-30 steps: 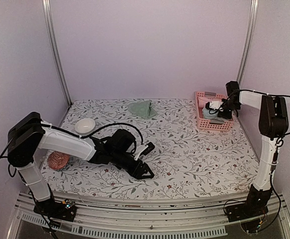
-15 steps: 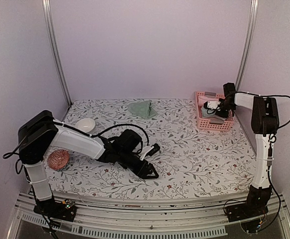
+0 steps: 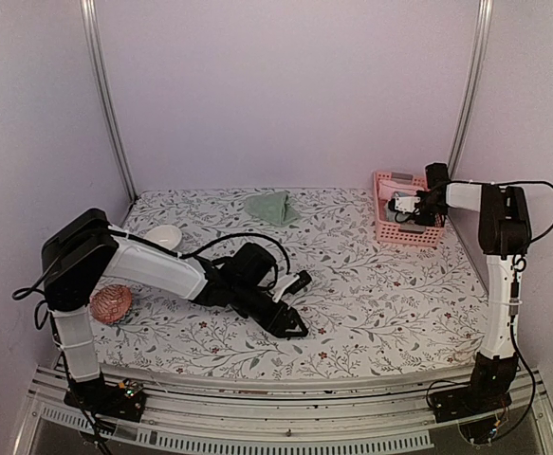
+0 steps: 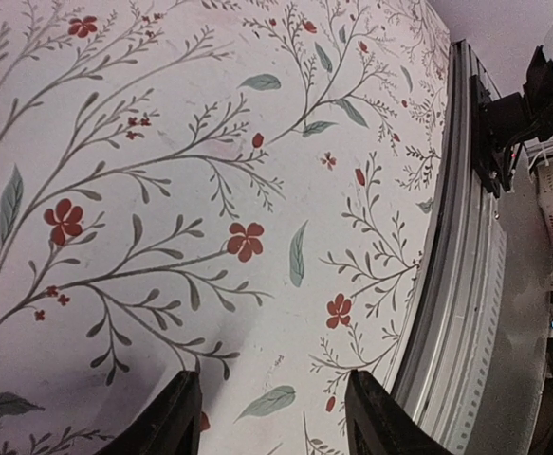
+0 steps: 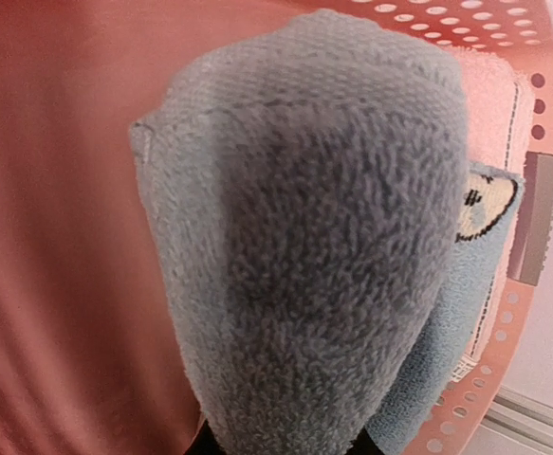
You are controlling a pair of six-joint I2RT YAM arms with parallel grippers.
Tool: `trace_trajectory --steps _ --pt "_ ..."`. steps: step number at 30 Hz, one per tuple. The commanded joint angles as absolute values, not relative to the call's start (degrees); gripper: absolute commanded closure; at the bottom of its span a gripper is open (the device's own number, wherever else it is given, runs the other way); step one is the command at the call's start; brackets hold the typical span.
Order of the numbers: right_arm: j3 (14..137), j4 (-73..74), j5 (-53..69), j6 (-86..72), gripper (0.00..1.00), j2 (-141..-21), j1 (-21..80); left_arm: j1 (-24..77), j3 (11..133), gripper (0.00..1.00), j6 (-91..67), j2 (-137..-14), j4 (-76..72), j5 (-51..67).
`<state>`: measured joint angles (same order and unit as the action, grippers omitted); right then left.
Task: Roll the towels
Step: Place the towel in the bin.
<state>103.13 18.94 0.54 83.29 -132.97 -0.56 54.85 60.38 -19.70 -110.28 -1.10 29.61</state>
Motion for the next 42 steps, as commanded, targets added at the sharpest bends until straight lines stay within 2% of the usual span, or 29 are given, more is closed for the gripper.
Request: trace_trajectory --steps 1,2,8,15,42 --pt "101.37 21.75 -0.92 84.61 0.82 -133.6 -1.01 54.5 60.51 0.46 -19.4 -111.2 -1.45 30.65" --pt "101.39 22.53 -0.7 84.57 0.82 -133.6 -1.01 54.49 60.47 0.46 -19.4 -111.21 -1.53 30.71" --pt "103.35 25.19 0.44 82.66 0.57 -133.71 -1.02 54.49 60.43 0.46 -19.36 -111.41 -1.66 30.86" --pt "107.45 31.91 1.38 81.54 0.44 -133.04 -1.06 54.49 58.77 0.46 -20.43 -110.55 -4.35 30.62" --pt "113.58 50.76 4.11 80.77 0.39 -127.32 -0.99 54.5 55.83 0.46 -20.74 -108.47 -6.5 32.79"
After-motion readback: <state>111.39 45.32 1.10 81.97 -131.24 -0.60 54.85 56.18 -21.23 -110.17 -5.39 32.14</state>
